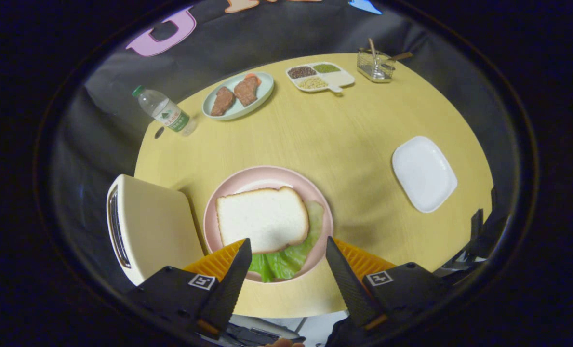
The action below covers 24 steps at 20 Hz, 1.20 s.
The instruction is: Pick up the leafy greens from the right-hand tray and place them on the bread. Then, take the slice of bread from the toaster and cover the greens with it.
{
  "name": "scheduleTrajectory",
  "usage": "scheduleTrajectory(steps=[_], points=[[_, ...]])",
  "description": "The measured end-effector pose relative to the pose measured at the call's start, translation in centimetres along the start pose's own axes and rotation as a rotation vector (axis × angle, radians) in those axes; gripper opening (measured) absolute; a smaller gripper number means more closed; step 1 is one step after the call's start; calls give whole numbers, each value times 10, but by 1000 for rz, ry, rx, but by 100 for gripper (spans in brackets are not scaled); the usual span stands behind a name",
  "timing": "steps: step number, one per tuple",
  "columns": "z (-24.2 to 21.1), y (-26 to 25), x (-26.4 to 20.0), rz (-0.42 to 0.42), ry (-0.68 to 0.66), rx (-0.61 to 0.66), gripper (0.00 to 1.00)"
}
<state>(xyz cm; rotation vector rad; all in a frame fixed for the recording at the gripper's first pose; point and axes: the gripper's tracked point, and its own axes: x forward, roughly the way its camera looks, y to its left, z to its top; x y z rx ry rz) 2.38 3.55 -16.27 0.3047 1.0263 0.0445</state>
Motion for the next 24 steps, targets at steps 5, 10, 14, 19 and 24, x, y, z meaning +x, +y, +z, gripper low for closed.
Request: scheduleTrajectory(steps=[5, 10, 14, 19, 24], points=[[39, -40, -23, -88, -150, -126, 96], [81, -70, -47, -112, -319, -186, 96], [132, -77, -83, -125, -529, -203, 96], [183, -49, -151, -44, -848, -198, 96], [194, -42, -185, -43, -967, -257, 96]])
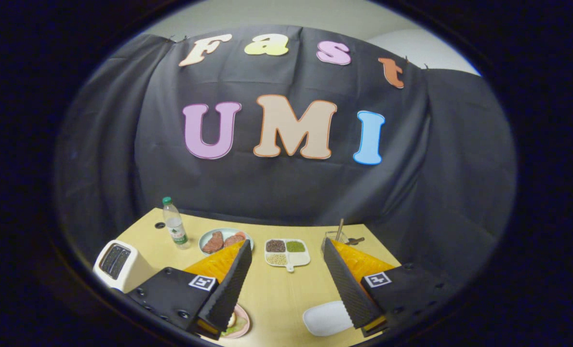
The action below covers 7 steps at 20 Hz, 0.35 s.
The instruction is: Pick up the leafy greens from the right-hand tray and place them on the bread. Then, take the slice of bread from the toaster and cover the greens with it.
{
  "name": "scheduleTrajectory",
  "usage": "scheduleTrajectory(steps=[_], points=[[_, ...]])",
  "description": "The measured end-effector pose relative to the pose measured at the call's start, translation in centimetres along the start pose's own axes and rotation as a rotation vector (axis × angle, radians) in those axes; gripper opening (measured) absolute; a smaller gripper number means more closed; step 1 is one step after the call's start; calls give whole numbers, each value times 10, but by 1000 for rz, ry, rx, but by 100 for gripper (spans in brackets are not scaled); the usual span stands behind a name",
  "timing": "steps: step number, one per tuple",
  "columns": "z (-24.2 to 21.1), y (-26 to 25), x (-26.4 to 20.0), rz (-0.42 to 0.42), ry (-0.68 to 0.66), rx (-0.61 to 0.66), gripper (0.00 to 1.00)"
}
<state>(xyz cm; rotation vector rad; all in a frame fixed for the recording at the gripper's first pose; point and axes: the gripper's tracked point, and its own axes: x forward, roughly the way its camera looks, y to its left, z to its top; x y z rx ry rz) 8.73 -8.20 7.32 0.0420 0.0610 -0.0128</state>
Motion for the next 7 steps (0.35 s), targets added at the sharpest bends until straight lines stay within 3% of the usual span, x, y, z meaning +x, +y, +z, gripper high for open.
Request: scheduleTrajectory(steps=[7], points=[[0, 3, -14, 9, -1, -39, 100]])
